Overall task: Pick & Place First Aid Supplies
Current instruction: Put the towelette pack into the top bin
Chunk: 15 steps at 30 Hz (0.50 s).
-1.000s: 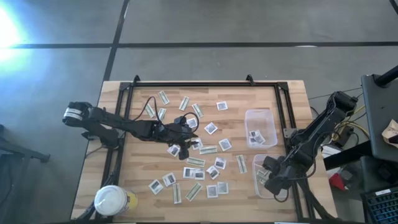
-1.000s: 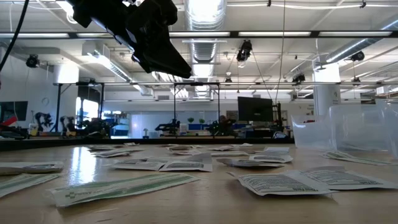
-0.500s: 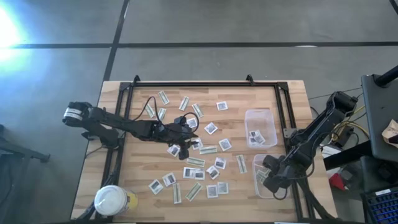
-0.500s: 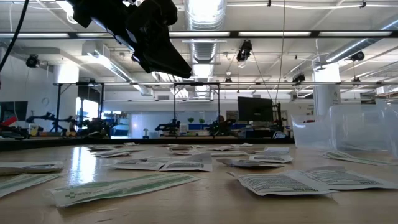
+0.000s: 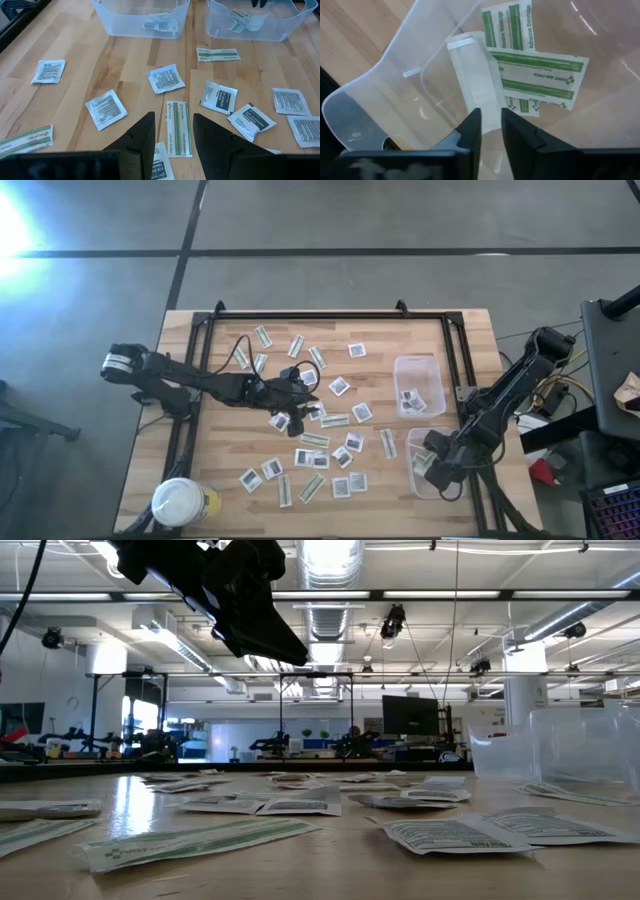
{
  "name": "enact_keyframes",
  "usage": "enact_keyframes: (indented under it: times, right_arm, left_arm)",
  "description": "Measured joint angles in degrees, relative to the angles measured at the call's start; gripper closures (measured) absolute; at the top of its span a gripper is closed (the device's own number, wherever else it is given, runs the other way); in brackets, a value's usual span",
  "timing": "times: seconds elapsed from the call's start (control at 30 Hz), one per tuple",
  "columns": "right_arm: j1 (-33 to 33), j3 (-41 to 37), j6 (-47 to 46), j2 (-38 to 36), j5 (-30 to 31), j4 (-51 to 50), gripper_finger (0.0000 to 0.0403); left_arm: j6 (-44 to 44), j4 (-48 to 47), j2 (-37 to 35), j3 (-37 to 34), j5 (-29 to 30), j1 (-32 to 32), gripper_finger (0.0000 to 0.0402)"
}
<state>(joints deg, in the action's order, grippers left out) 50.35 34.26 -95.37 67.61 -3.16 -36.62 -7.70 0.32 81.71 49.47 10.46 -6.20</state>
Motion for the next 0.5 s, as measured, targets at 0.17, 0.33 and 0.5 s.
enact_keyframes:
  times: [0.17,0.33,0.5]
  right_arm:
    - [0.0,0.0,1.9,-0.6,-2.6,0.0,0.0286]
    - [0.0,0.4,1.4,-2.6,-3.0,-0.1,0.0270]
    - [0.0,2.3,5.6,-5.0,0.3,-0.1,0.0270]
  left_arm:
    - [0.6,0.0,0.0,0.0,0.1,0.1,0.0278]
    - [1.5,0.0,0.0,0.0,0.1,0.2,0.0278]
    - [1.6,-1.4,0.0,0.0,0.1,0.9,0.0278]
